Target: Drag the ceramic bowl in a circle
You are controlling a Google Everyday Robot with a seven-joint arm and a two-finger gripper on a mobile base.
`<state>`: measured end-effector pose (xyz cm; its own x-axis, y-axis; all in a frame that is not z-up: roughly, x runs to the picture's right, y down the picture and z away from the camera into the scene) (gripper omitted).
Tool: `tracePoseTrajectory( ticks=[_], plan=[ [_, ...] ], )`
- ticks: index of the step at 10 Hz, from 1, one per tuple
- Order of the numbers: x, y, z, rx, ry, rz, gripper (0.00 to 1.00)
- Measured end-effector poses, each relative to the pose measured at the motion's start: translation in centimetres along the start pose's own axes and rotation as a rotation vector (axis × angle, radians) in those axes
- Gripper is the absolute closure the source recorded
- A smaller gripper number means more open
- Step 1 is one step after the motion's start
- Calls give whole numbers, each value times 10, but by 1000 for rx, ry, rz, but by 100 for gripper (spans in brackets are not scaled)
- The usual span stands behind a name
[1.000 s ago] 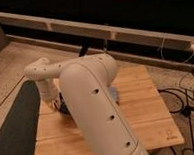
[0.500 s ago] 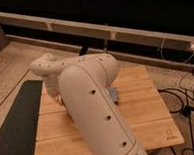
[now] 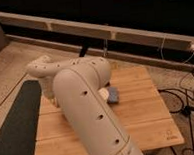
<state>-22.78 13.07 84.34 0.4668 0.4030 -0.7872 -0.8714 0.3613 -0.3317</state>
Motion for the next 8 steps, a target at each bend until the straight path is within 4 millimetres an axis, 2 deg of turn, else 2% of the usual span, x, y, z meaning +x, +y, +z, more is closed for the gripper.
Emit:
tracePoseTrajectory(
  ticks=[5, 7, 8],
  plan=[
    [11, -13, -8, 25, 13, 57, 20],
    [4, -3, -12, -10, -19, 37, 20],
    [-7, 15, -20, -40, -57, -21, 20]
  ],
)
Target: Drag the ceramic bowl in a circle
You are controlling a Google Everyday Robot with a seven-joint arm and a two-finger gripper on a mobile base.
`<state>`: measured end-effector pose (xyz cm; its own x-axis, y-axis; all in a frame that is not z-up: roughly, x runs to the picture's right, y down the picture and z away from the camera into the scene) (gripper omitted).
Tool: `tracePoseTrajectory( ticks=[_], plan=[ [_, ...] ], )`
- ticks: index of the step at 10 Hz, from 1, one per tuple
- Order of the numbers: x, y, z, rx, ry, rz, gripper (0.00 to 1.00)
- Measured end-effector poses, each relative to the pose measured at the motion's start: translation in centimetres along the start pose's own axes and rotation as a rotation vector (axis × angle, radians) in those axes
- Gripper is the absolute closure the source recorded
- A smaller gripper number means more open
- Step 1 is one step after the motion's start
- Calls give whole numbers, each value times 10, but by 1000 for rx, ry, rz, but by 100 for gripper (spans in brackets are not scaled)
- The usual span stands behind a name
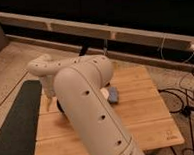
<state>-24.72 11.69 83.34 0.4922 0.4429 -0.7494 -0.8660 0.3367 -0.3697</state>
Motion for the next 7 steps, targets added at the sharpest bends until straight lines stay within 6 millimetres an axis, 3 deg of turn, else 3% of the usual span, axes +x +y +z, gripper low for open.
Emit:
tracePoseTrajectory(
  ticks=[3, 7],
  plan=[
    [-14, 41, -20, 4, -50, -162, 20],
    [-6, 46, -41, 81, -96, -188, 20]
  ],
)
